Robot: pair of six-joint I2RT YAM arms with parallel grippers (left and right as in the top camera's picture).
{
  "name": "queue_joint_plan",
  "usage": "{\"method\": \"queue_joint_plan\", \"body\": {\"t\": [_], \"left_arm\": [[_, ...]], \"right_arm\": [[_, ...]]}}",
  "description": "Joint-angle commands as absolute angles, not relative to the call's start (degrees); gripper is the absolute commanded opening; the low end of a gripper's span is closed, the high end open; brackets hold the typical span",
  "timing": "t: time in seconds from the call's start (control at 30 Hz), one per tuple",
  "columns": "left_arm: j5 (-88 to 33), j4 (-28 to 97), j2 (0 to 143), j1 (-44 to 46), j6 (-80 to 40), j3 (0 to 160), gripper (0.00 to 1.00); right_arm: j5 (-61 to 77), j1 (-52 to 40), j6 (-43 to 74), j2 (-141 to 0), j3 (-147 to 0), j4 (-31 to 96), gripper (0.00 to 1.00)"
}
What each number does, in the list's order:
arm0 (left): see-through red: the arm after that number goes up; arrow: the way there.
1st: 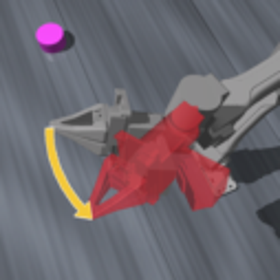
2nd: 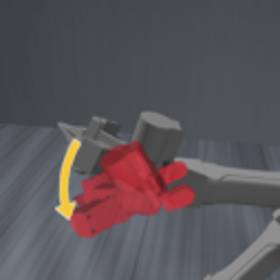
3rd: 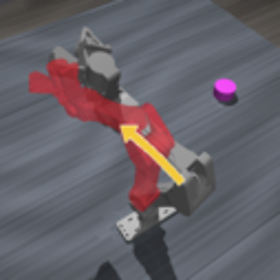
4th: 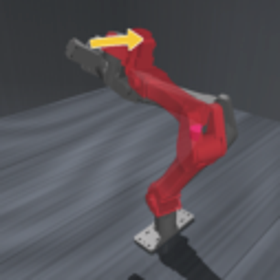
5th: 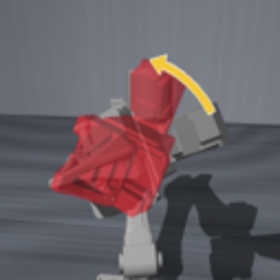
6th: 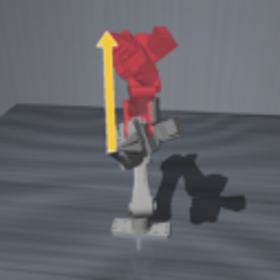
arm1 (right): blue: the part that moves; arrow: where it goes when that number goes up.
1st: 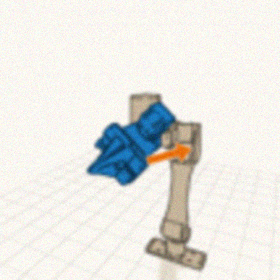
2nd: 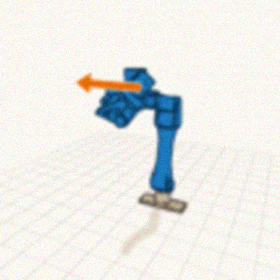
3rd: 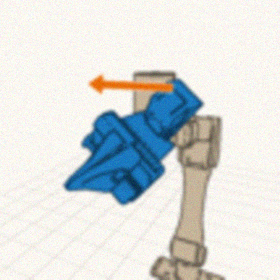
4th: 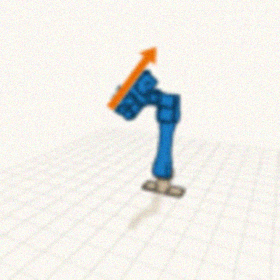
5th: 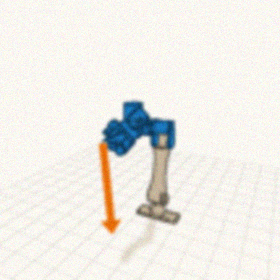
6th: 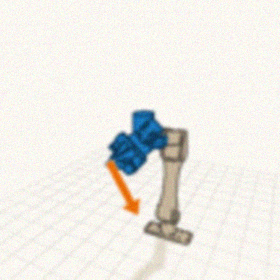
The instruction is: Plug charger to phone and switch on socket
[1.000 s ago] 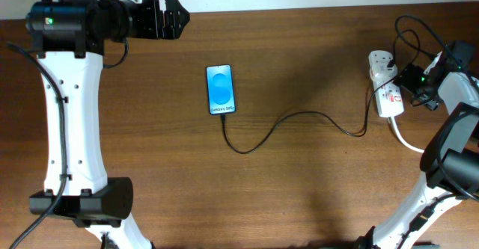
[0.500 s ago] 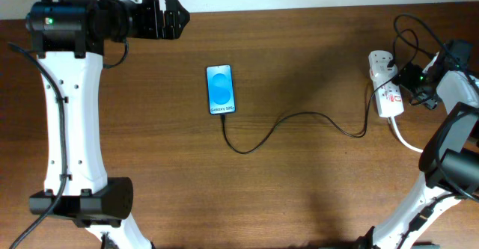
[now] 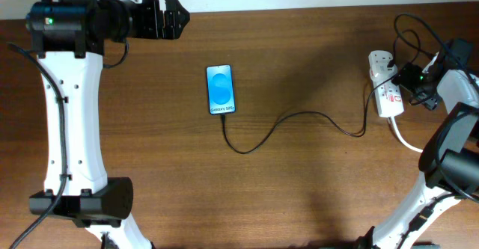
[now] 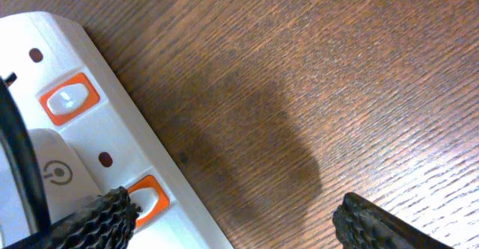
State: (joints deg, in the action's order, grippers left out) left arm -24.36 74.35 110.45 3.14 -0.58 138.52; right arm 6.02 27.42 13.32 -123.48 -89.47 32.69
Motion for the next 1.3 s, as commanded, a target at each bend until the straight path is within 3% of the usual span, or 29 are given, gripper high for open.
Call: {"method": "queue_joint_plan", "body": {"t": [0.0, 1.27], "left_arm": [[-23.9, 74.3, 109.7, 2.9, -0.2, 139.2, 0.99], [-23.9, 74.3, 109.7, 2.9, -0.2, 139.2, 0.99]], "right_arm": [[8.4, 25.0, 12.3, -124.2, -88.7, 34.4, 0.9], [8.8, 23.2, 12.3, -124.2, -85.6, 33.8, 0.9]]}}
